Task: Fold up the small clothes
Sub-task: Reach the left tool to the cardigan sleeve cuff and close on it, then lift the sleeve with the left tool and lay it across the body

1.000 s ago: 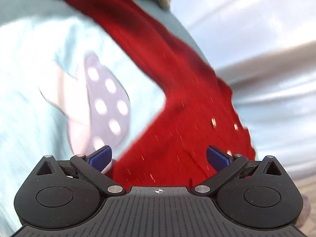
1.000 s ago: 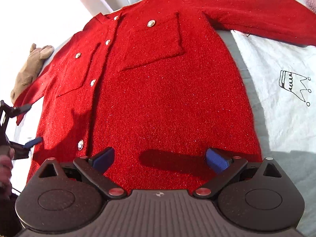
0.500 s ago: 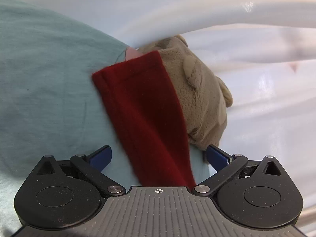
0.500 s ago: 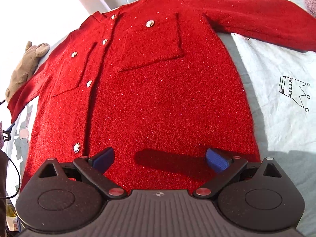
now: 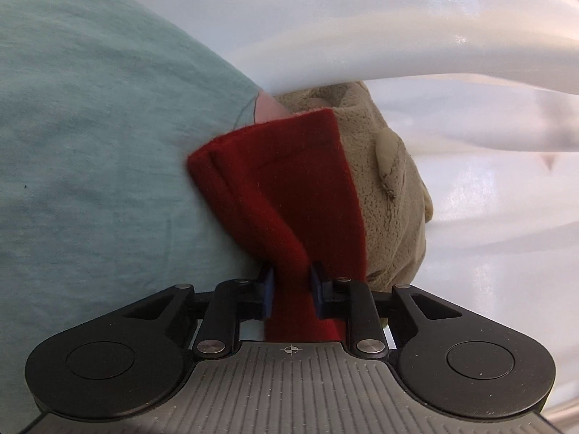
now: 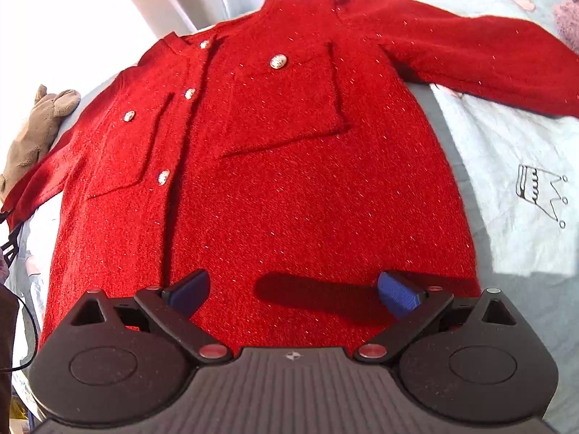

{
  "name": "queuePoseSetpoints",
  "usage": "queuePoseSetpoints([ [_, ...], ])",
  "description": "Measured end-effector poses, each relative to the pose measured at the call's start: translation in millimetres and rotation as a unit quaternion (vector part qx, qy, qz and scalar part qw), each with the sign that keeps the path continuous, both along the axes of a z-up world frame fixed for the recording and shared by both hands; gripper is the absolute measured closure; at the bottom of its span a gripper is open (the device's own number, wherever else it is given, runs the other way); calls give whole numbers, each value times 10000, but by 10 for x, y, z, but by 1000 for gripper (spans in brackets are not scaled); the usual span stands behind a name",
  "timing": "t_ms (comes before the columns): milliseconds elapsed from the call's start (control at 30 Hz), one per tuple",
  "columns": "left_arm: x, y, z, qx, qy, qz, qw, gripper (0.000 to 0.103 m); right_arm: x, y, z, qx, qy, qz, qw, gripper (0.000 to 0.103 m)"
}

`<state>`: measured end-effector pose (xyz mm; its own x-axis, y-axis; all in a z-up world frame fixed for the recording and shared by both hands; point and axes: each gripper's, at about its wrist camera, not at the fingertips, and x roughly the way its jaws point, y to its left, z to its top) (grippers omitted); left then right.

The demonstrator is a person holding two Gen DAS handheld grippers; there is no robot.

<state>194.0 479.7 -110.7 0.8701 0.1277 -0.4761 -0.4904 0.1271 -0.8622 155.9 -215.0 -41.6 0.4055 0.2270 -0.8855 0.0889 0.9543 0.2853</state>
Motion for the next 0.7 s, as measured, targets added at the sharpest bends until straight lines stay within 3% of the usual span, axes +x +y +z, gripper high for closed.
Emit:
queuePoseSetpoints([
  [133, -17, -23, 97, 258, 13, -42, 9997, 87, 31, 49, 37, -70, -110, 117, 9998, 4],
  [200, -5, -106, 282, 728, 105, -153, 9972, 87, 52, 61, 50, -97, -154, 151, 9997, 4],
  [300, 59, -326, 660, 1610, 194, -456, 9857, 88, 67, 67, 73, -95, -241, 180, 9995, 4],
  [433, 178, -872, 1263, 2779, -5, -1054, 9548, 88, 68, 60, 105, -86, -392, 208, 9990, 4],
  [567, 371, -1756, 1749, 3759, -363, -2017, 9037, 88, 78, 43, 146, 5, -550, 190, 9983, 4],
  [633, 487, -2245, 1815, 4028, -491, -2511, 8788, 87, 84, 45, 170, 62, -665, 225, 9975, 4],
  [700, 619, -2704, 1749, 4135, -447, -2966, 8597, 86, 88, 45, 191, 95, -794, 258, 9965, 5],
])
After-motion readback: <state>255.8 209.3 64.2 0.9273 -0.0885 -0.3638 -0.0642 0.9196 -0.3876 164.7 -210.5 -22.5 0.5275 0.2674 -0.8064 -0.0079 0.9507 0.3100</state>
